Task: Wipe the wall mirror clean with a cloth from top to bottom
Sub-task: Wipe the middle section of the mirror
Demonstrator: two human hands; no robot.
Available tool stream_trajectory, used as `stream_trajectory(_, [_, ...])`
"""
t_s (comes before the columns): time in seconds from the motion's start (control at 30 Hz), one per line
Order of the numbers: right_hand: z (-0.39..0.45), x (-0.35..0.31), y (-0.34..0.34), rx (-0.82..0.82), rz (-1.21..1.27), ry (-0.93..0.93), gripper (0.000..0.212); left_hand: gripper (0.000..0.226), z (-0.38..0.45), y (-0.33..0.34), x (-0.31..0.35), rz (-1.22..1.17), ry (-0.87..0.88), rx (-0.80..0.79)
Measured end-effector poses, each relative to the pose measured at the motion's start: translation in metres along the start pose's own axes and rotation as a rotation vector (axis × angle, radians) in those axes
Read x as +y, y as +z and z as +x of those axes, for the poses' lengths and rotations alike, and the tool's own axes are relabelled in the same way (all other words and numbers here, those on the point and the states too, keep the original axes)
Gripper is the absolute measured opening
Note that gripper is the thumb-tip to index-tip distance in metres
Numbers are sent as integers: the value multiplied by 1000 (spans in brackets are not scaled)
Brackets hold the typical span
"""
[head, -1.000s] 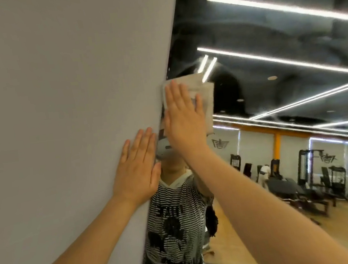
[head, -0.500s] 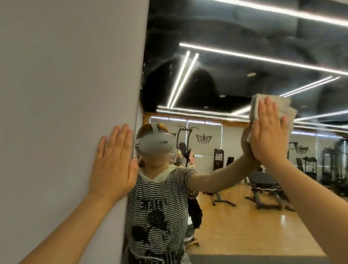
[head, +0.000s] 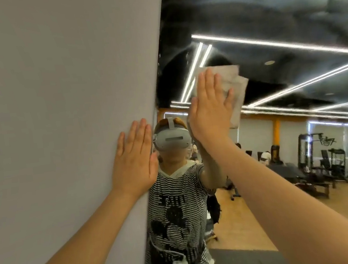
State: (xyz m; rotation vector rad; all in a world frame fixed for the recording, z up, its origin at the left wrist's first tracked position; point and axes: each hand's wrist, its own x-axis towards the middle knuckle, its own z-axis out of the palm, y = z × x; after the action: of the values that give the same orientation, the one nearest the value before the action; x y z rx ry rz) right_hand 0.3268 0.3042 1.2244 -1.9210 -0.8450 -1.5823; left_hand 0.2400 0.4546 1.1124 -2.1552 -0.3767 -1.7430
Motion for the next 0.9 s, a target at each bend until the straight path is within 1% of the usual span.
stream_trajectory(0.1, [29,-22,4,-17,-49,-148,56,69,-1,1,0,-4,-14,36])
stream_trajectory(0.2, [45,-28,5,4,-84,-196,55,72,-1,2,0,13,-29,56])
stream_trajectory(0.27, [37,-31,5,-11,-55,-237,55,71,0,2,0,14,-31,47])
stream_trajectory(0.33, [15,-35,9,-48,-10,-351,55,70,0,1,-1,7,-34,41])
stream_trajectory(0.43, [-17,-35,16,-73,-34,-512,54,68,0,-1,-1,3,-32,39])
stream_trajectory(0.5, [-15,-29,14,-89,-70,-577,54,68,0,0,-2,6,-27,41])
stream_trajectory(0.6, [17,-21,0,-160,-145,-677,52,68,0,-1,-2,5,-21,45])
stream_trajectory(0.63, [32,-22,-4,-173,-147,-665,53,68,0,-1,-2,7,-20,50])
stream_trajectory(0.73, [56,-32,-11,-112,-112,-538,53,68,0,-2,-2,-2,-16,54])
stream_trajectory(0.83, [43,-45,1,-67,-34,-381,53,66,0,-2,-2,-36,-9,70])
stream_trajectory(0.9, [19,-51,12,-28,32,-332,55,63,0,-2,-3,-92,-11,95])
